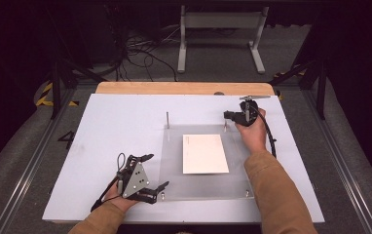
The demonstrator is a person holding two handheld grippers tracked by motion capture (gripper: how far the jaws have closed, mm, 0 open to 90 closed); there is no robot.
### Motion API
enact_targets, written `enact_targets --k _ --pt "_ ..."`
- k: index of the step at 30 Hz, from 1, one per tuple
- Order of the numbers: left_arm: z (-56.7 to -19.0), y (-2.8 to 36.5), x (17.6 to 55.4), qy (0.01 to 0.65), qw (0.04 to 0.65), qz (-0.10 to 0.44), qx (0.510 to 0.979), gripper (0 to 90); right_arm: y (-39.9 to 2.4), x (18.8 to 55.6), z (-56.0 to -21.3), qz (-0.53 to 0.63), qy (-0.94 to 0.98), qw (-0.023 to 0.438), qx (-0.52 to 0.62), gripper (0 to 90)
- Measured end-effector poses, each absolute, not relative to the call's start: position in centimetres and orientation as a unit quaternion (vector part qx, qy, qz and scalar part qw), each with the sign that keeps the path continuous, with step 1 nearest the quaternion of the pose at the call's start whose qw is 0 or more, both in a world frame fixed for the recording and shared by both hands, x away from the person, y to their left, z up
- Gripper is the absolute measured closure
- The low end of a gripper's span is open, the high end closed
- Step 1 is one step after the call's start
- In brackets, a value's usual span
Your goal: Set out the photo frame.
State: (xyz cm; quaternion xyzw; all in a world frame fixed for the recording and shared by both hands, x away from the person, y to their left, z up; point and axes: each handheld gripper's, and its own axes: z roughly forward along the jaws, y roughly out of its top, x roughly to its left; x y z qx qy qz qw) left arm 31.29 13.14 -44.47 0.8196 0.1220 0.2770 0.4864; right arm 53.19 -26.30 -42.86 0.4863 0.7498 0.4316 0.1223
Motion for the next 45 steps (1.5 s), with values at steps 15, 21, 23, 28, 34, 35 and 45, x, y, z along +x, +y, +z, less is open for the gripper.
enact_targets --k 15,21,23,28,34,35,45 --pt "-43.9 12.0 31.4 0.105 0.523 0.257 0.806 49.1 -26.2 53.1 -42.7 0.429 0.746 0.119 0.495 84.5" --pt "-43.4 12.0 31.3 0.116 0.519 0.265 0.805 53.7 -26.2 53.1 -42.8 0.432 0.739 0.114 0.503 83.5" --pt "-43.4 12.0 31.3 0.116 0.517 0.266 0.805 53.8 -26.2 53.1 -42.7 0.432 0.739 0.113 0.504 83.1" --pt "-43.1 12.1 31.4 0.119 0.517 0.262 0.806 53.7 -27.2 52.6 -42.4 0.446 0.734 0.091 0.504 69.9" --pt "-42.4 12.2 31.6 0.123 0.514 0.26 0.808 54.2 -27.6 50.5 -41.5 0.442 0.764 0.11 0.457 60.1" --pt "-42.3 12.2 31.7 0.124 0.513 0.261 0.808 54.2 -27.8 49.9 -41.2 0.449 0.766 0.114 0.446 59.1" --pt "-41.4 12.3 32.0 0.14 0.512 0.252 0.809 53.6 -29.7 44.1 -38.8 0.49 0.759 0.136 0.406 54.5"
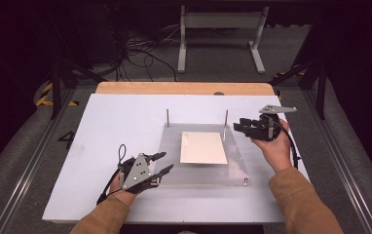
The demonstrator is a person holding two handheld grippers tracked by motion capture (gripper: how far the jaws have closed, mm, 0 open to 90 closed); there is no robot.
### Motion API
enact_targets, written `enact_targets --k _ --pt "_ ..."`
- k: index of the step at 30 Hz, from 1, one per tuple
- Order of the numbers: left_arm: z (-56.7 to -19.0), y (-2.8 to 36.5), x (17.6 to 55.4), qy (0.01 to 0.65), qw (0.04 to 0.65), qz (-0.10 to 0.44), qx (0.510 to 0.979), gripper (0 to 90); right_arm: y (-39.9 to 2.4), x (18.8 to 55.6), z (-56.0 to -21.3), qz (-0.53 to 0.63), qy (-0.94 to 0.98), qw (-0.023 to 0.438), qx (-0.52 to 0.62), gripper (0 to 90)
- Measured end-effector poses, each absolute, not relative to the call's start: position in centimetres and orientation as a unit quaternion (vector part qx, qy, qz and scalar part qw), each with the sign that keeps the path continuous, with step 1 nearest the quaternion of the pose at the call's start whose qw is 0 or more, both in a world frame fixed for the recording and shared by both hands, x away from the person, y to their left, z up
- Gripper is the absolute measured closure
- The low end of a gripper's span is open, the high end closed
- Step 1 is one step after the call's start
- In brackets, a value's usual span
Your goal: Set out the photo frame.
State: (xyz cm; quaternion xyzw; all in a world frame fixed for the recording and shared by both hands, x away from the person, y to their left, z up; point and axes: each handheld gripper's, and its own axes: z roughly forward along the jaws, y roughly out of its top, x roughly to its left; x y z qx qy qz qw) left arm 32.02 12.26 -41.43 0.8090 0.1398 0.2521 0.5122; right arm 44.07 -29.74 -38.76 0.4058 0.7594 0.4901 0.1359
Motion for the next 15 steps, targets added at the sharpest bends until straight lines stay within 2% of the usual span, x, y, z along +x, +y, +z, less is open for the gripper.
enact_targets --k 6,12,15 --pt "-41.2 12.3 32.1 0.14 0.51 0.251 0.811 53.6 -31.0 40.3 -37.4 0.502 0.763 0.156 0.377 46.5" --pt "-41.1 12.3 32.2 0.144 0.512 0.246 0.811 53.6 -32.0 36.9 -36.9 0.515 0.77 0.161 0.341 45.4" --pt "-41.0 12.3 32.3 0.149 0.516 0.239 0.809 52.2 -32.4 35.3 -37.0 0.508 0.777 0.178 0.326 45.4"
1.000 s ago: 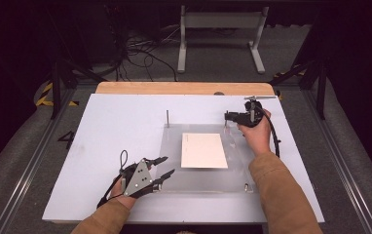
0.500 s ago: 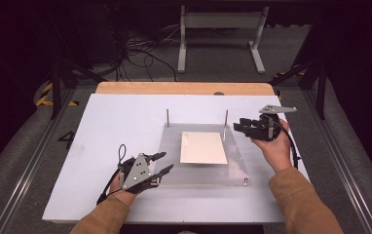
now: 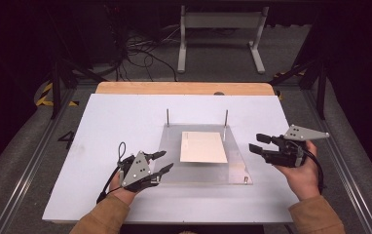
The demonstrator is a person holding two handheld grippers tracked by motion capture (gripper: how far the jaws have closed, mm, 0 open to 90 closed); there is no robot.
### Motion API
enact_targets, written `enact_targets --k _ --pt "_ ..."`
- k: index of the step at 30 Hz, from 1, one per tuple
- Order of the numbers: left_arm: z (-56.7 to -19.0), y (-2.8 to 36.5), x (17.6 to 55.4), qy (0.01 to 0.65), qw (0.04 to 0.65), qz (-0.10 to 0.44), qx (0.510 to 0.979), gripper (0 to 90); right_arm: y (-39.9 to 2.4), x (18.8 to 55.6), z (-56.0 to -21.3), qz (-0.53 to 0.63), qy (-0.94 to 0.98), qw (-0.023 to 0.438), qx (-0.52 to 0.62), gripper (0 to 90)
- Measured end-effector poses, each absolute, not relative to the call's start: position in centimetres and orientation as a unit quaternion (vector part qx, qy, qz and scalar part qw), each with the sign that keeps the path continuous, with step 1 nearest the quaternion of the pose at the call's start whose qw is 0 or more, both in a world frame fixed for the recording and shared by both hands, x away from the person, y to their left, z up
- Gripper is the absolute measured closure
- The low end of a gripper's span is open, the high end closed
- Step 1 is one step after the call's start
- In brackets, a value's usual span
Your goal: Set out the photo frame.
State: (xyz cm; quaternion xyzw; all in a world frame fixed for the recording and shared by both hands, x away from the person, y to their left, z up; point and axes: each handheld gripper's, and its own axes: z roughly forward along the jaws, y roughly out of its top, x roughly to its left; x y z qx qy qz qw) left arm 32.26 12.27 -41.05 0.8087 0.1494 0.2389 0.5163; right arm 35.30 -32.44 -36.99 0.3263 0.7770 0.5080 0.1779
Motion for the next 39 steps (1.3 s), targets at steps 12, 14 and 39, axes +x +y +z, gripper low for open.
enact_targets --k 12,14,39 --pt "-40.9 12.3 32.3 0.154 0.521 0.228 0.808 51.8 -32.5 31.3 -37.5 0.496 0.802 0.203 0.262 38.6" --pt "-40.9 12.3 32.3 0.154 0.521 0.227 0.808 51.7 -32.3 30.8 -37.7 0.488 0.812 0.2 0.249 35.9" --pt "-41.0 12.3 32.7 0.148 0.532 0.212 0.806 50.1 -27.5 33.7 -41.4 0.541 0.798 0.23 0.132 32.0"
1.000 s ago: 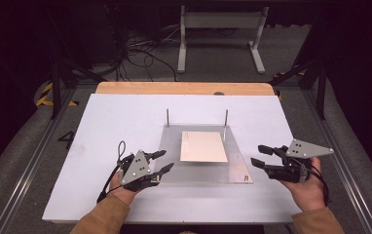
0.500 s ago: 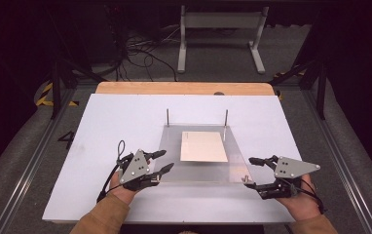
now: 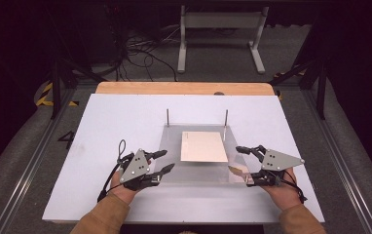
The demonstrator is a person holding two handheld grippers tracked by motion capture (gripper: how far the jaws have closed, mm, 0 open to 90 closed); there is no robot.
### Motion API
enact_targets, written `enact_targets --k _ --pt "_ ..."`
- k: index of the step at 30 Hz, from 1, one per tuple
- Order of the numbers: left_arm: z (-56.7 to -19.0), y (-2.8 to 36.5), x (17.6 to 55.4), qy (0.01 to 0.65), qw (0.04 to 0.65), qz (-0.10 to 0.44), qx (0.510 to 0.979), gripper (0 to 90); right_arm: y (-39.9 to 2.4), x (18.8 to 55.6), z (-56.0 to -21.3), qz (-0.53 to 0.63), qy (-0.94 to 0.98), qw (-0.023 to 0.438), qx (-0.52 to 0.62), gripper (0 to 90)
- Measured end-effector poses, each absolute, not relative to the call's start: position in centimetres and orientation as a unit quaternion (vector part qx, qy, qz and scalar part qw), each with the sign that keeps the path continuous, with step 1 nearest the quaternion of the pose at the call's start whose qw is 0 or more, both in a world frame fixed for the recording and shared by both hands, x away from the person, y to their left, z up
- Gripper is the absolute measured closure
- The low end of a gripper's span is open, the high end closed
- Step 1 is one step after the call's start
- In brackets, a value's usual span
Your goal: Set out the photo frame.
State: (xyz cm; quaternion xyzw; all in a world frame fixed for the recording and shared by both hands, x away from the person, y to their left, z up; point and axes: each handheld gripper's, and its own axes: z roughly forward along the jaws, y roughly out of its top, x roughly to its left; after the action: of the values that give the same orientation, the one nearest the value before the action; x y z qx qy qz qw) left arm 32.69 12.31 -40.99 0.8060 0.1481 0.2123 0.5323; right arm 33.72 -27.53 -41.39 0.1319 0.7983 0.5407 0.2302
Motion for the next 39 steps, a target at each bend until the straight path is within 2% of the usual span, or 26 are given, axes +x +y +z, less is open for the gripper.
enact_targets --k 3,5,7,15,39 --pt "-41.0 12.2 32.7 0.147 0.53 0.215 0.807 50.2 -27.2 34.2 -41.5 0.539 0.799 0.229 0.133 39.0" --pt "-41.0 12.1 32.7 0.147 0.527 0.217 0.809 50.4 -27.0 34.2 -41.4 0.54 0.8 0.226 0.135 48.7" --pt "-41.0 12.0 32.7 0.149 0.527 0.218 0.808 51.0 -26.9 34.3 -41.3 0.539 0.8 0.228 0.135 51.2" --pt "-40.5 11.9 32.9 0.15 0.535 0.224 0.801 52.4 -26.7 34.3 -40.4 0.524 0.804 0.244 0.141 56.0" --pt "-37.5 11.7 34.7 0.155 0.565 0.267 0.765 52.8 -26.4 36.1 -36.6 0.515 0.8 0.277 0.139 60.8"
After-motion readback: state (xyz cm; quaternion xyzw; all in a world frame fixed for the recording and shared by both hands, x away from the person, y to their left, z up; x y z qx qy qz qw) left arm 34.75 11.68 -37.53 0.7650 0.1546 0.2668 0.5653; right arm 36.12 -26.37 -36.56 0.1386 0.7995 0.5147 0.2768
